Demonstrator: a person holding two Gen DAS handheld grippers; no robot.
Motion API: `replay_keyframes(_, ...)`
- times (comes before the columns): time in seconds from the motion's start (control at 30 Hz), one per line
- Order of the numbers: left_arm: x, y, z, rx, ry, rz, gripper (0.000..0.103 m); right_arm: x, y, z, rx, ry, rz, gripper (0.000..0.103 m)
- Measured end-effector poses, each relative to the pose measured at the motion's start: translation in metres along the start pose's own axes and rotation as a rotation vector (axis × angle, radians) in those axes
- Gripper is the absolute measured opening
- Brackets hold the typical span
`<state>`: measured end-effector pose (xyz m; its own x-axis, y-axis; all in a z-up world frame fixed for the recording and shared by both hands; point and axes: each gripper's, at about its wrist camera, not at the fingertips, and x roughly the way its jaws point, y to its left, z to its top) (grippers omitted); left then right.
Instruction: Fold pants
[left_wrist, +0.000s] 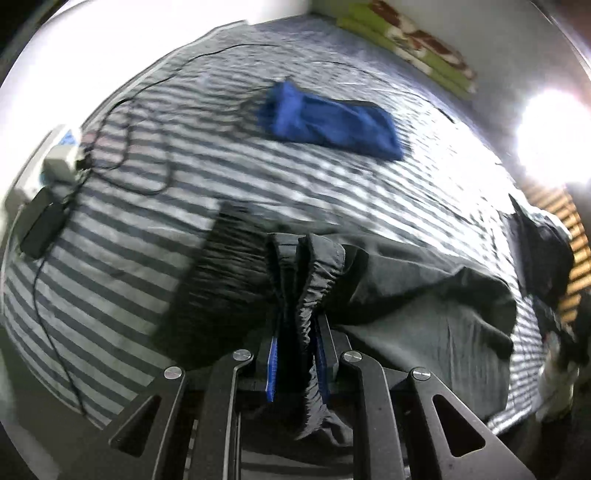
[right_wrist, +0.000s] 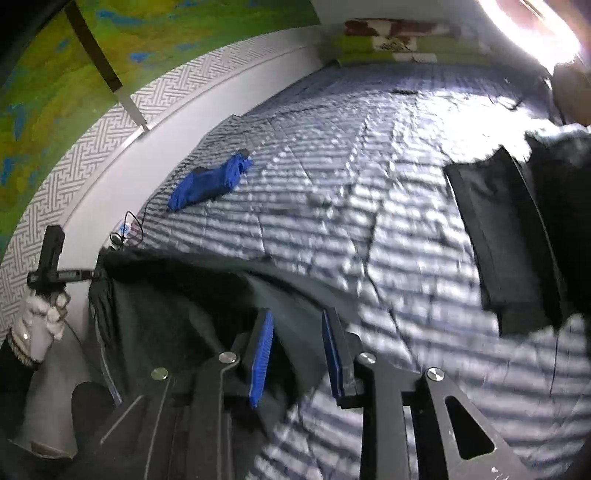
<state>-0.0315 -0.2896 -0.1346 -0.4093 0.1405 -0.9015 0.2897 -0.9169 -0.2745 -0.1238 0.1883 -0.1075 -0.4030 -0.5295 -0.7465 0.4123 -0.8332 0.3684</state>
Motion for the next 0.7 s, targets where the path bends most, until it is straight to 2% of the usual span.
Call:
replay_keyframes(0.1, 0.008, 0.019, 0.004, -0.024, 0.017, -0.007, 0.017, 0.007, -0.007, -0.017, 0.002, 0.032, -0.026, 0.025)
replay_keyframes(0.27, 0.018, 0.024, 0.006, -0.013, 0.021, 0.029, 0.017, 0.023, -0.028, -0.014, 0.067, 0.064, -0.008, 0.025)
replay_keyframes(0.37, 0.016, 0.015, 0.006, 0.021, 0.030, 0.080, 0.027, 0.037, -0.035, -0.009, 0.101, 0.100, 0.050, 0.026)
replay_keyframes(0.4, 0.013, 0.014, 0.005, 0.019, 0.032, 0.099, 0.036, 0.040, -0.036, -0.009, 0.108, 0.108, 0.054, 0.030)
replay_keyframes(0.43, 0.009, 0.013, 0.004, 0.019, 0.027, 0.121, 0.041, 0.045, -0.038, -0.008, 0.116, 0.116, 0.061, 0.035)
replay_keyframes(0.53, -0.014, -0.002, -0.004, 0.054, -0.017, 0.176, 0.044, 0.055, -0.049, -0.010, 0.170, 0.132, 0.104, 0.035)
replay_keyframes(0.6, -0.032, -0.028, -0.016, 0.083, -0.043, 0.131, 0.045, 0.060, -0.056, -0.013, 0.219, 0.136, 0.149, 0.035)
replay_keyframes(0.7, -0.038, -0.090, -0.040, 0.183, -0.027, -0.015, 0.054, 0.067, -0.069, -0.014, 0.306, 0.134, 0.223, 0.035)
